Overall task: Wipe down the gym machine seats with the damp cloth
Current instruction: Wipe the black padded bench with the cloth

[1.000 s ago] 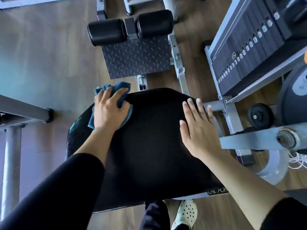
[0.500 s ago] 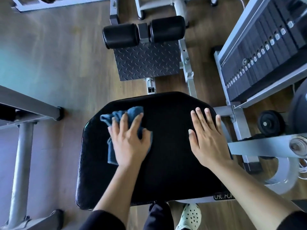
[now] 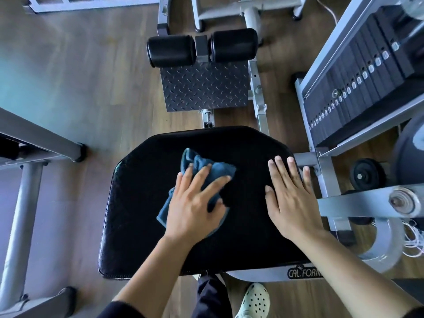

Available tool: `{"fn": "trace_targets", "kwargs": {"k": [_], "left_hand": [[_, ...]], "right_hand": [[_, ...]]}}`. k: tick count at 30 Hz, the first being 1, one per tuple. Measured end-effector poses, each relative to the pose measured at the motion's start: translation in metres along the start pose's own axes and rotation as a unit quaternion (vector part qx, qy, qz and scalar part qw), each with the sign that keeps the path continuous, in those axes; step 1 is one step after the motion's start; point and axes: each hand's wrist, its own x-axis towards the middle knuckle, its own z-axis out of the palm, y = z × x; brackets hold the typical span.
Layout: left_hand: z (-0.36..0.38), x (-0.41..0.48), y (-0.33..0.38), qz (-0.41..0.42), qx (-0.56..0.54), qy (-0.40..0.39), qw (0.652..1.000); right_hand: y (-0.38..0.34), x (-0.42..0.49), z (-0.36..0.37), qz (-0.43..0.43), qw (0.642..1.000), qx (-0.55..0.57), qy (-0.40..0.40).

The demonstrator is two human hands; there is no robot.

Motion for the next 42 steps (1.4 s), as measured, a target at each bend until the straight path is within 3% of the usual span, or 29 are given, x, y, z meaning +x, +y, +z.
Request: {"fn": "trace_targets", "kwargs": {"k": [5,8,15,22,28,35,42], "left_hand": [[-0.010,0.012,-0.033,-0.135,0.033,0.037,0.990],[0.003,0.035,-0.019,-0.167,0.048,0.047,0.984],[0.027,0.035,0.042,0.000,0.002,-0.014,1.000],[0.024,0.028,0.048,0.128,-0.051,-0.096,0.986],[0.051,0.093,0.058,0.084,-0.040,-0.072,0.993],[0.065,0.145,0.058,0.112,-0.020,-0.095,0.989],[0.046,0.154,0.007,0.007,0.001,-0.051,0.999]], "right_hand": [[0.003,-0.004,0.001,-0.003,1.000,-0.009,-0.007],[0.006,-0.011,0.000,-0.005,1.000,-0.007,-0.009],[0.017,-0.033,-0.004,0.003,1.000,0.006,-0.011],[0.024,-0.041,-0.008,0.017,1.000,0.021,-0.004],[0.025,-0.030,-0.007,0.027,0.999,0.026,-0.006],[0.025,0.014,-0.009,0.035,0.999,0.013,-0.006],[0.005,0.052,-0.007,0.040,0.998,0.034,-0.016]]}}
